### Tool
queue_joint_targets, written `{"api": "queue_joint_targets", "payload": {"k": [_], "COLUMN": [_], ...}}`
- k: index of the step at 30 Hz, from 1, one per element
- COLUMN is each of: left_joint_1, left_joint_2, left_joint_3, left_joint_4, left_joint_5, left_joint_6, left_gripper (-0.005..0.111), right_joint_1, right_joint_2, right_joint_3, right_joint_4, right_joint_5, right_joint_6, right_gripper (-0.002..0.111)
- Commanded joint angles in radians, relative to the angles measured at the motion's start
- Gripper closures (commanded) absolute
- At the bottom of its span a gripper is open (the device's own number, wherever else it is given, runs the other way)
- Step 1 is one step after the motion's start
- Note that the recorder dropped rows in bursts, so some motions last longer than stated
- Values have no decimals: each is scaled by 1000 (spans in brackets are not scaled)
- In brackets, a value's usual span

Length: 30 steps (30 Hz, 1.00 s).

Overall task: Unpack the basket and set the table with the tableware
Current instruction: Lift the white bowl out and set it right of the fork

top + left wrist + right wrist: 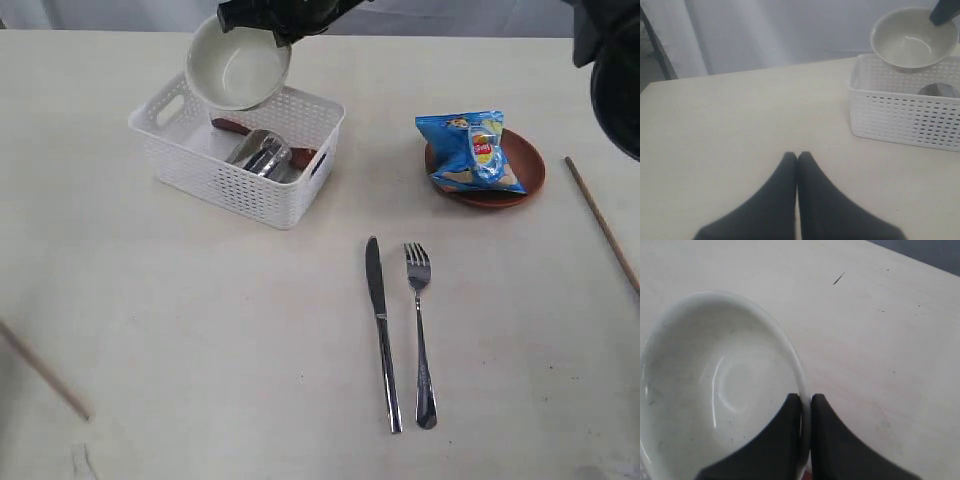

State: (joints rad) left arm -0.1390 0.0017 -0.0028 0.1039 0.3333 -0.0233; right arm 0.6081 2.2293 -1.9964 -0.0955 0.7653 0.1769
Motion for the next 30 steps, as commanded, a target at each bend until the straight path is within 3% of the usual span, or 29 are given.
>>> {"api": "queue_joint_targets", "payload": {"k": [1,8,14,23,30], "left_joint_1": [-7,-7,-7,-7,-7], "left_joint_2": [-2,-2,-2,-2,-2], "left_joint_3": [3,3,3,3,3], "left_joint_4": [-3,-3,-3,-3,-3], "left_joint_5": [-3,-3,-3,-3,-3], "left_joint_6": [-4,-4,-4,-4,-4], "left_gripper": [107,107,107,107,107], "right_joint_1": [-9,-59,-156,-254,-524], "right_joint_2": [-53,-178,-307,-608,-854], "right_joint_3": [-2,2,108,555,873], "right_joint_4": [-45,-1,198,210,358], "right_joint_5": [17,170,183,97,258], "right_joint_6": [10,-51,-138,-160,-286], "right_gripper": [109,109,109,109,109]}}
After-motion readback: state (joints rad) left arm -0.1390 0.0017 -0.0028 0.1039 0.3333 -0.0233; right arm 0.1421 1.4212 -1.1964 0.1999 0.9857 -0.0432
